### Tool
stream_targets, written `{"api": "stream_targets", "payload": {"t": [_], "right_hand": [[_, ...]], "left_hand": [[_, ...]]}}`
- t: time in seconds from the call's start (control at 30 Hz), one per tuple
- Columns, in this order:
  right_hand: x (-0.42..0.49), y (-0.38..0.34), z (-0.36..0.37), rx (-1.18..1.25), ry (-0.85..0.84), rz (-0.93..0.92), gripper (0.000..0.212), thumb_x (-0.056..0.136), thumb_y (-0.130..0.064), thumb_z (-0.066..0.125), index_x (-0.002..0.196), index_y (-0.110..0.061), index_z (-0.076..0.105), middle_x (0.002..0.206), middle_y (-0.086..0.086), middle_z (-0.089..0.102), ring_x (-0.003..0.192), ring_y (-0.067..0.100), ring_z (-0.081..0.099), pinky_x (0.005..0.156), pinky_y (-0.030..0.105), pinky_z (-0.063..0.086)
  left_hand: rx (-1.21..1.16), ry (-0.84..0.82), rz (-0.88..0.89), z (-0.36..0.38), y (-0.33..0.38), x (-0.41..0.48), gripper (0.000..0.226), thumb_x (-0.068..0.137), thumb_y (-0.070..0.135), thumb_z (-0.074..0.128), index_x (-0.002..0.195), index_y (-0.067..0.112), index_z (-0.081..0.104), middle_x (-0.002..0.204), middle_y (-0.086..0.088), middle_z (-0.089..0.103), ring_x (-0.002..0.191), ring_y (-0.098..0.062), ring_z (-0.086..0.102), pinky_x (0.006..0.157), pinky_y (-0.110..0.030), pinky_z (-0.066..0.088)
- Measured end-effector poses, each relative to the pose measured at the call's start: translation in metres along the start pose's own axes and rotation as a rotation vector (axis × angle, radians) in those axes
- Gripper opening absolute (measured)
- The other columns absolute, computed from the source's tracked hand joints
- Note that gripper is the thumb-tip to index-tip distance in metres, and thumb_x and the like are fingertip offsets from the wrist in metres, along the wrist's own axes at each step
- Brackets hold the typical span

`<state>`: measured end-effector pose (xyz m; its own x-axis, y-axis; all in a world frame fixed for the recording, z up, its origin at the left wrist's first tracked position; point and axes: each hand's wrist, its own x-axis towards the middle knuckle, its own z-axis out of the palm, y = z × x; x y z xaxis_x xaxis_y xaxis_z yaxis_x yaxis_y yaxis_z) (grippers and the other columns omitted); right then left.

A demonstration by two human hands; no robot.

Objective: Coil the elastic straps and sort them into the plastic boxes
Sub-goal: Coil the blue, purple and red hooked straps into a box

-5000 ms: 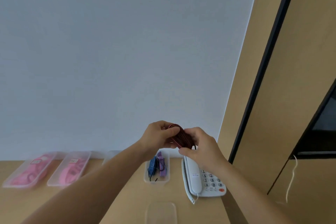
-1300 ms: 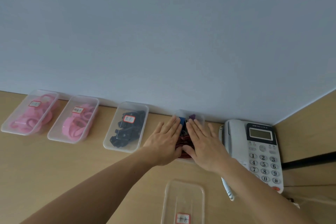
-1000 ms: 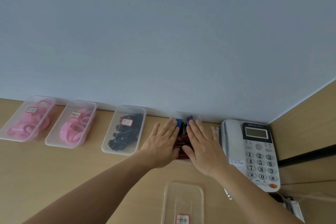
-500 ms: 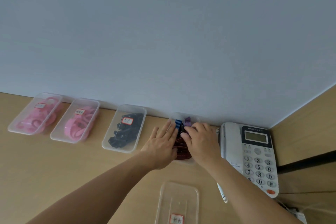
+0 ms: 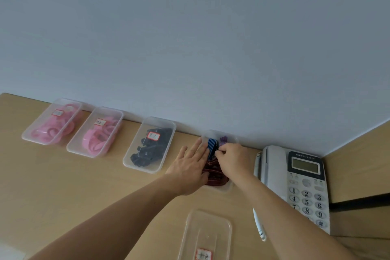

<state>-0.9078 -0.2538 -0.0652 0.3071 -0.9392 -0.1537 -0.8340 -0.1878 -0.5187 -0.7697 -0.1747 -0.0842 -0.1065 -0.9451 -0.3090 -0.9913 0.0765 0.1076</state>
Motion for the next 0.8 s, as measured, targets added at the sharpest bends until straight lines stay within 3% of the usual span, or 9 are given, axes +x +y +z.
{"api": "stream_targets", "payload": {"t": [0.07, 0.2, 0.3, 0.4, 0.5, 0.63, 0.7, 0.8], "right_hand": [[0.002, -0.002, -0.001, -0.011, -0.012, 0.001, 0.026, 0.09, -0.021, 0.058, 0.069, -0.009, 0.07, 0.067, 0.005, 0.067, 0.061, 0.017, 0.049, 0.051, 0.03, 0.028], [0.002, 0.001, 0.002, -0.039, -0.012, 0.014, 0.03, 0.091, -0.023, 0.058, 0.066, -0.008, 0.066, 0.062, 0.005, 0.062, 0.057, 0.017, 0.05, 0.044, 0.025, 0.023], [0.003, 0.001, 0.008, -0.075, -0.034, -0.027, 0.023, 0.093, -0.028, 0.059, 0.078, -0.014, 0.07, 0.078, 0.004, 0.068, 0.073, 0.021, 0.06, 0.052, 0.028, 0.031], [0.0, 0.003, 0.012, -0.143, 0.078, -0.089, 0.016, 0.09, -0.036, 0.065, 0.087, -0.02, 0.07, 0.096, 0.0, 0.06, 0.091, 0.02, 0.058, 0.067, 0.029, 0.041], [-0.005, 0.01, 0.012, -0.178, 0.177, -0.124, 0.022, 0.084, -0.039, 0.072, 0.089, -0.018, 0.07, 0.096, 0.003, 0.055, 0.091, 0.024, 0.054, 0.073, 0.033, 0.043], [-0.019, 0.022, 0.009, -0.19, 0.227, -0.398, 0.016, 0.089, -0.028, 0.069, 0.091, -0.013, 0.076, 0.089, 0.003, 0.067, 0.084, 0.03, 0.059, 0.073, 0.044, 0.051], [-0.031, 0.025, 0.009, -0.247, 0.23, -0.505, 0.025, 0.093, -0.031, 0.06, 0.1, -0.013, 0.075, 0.1, -0.001, 0.071, 0.093, 0.029, 0.063, 0.076, 0.043, 0.054], [-0.046, 0.028, 0.01, -0.341, 0.056, -0.442, 0.058, 0.098, -0.046, 0.028, 0.132, -0.014, 0.062, 0.139, -0.002, 0.059, 0.132, 0.026, 0.05, 0.099, 0.043, 0.046]], "left_hand": [[0.0, 0.004, 0.0, 0.003, 0.0, 0.0, 0.071, 0.101, 0.044, 0.029, 0.157, 0.012, 0.001, 0.166, -0.003, -0.012, 0.146, -0.015, -0.028, 0.121, -0.045, -0.006], [0.004, 0.013, 0.013, 0.006, -0.001, 0.001, 0.072, 0.1, 0.045, 0.028, 0.157, 0.012, 0.0, 0.166, -0.003, -0.012, 0.143, -0.014, -0.032, 0.12, -0.046, -0.007], [0.007, 0.026, 0.019, 0.006, -0.002, 0.002, 0.073, 0.099, 0.045, 0.031, 0.157, 0.012, 0.002, 0.166, -0.003, -0.01, 0.148, -0.017, -0.027, 0.12, -0.046, -0.007], [0.009, 0.052, 0.02, 0.005, -0.003, 0.002, 0.075, 0.098, 0.046, 0.034, 0.158, 0.012, 0.003, 0.166, -0.002, -0.011, 0.148, -0.017, -0.026, 0.121, -0.044, -0.007], [-0.003, 0.045, 0.029, 0.004, -0.005, 0.002, 0.076, 0.099, 0.046, 0.033, 0.158, 0.013, 0.001, 0.165, -0.001, -0.014, 0.148, -0.016, -0.025, 0.122, -0.044, -0.006], [0.046, 0.023, 0.036, 0.002, -0.003, 0.001, 0.072, 0.101, 0.045, 0.028, 0.157, 0.011, -0.001, 0.165, -0.003, -0.015, 0.149, -0.017, -0.024, 0.121, -0.045, -0.007], [0.051, 0.023, 0.024, 0.002, -0.002, 0.0, 0.071, 0.102, 0.044, 0.027, 0.157, 0.011, -0.003, 0.165, -0.004, -0.017, 0.148, -0.017, -0.026, 0.121, -0.045, -0.009], [0.061, 0.027, 0.016, 0.003, 0.0, 0.0, 0.07, 0.103, 0.044, 0.022, 0.157, 0.012, -0.007, 0.164, -0.003, -0.02, 0.147, -0.017, -0.029, 0.119, -0.044, -0.012]]}}
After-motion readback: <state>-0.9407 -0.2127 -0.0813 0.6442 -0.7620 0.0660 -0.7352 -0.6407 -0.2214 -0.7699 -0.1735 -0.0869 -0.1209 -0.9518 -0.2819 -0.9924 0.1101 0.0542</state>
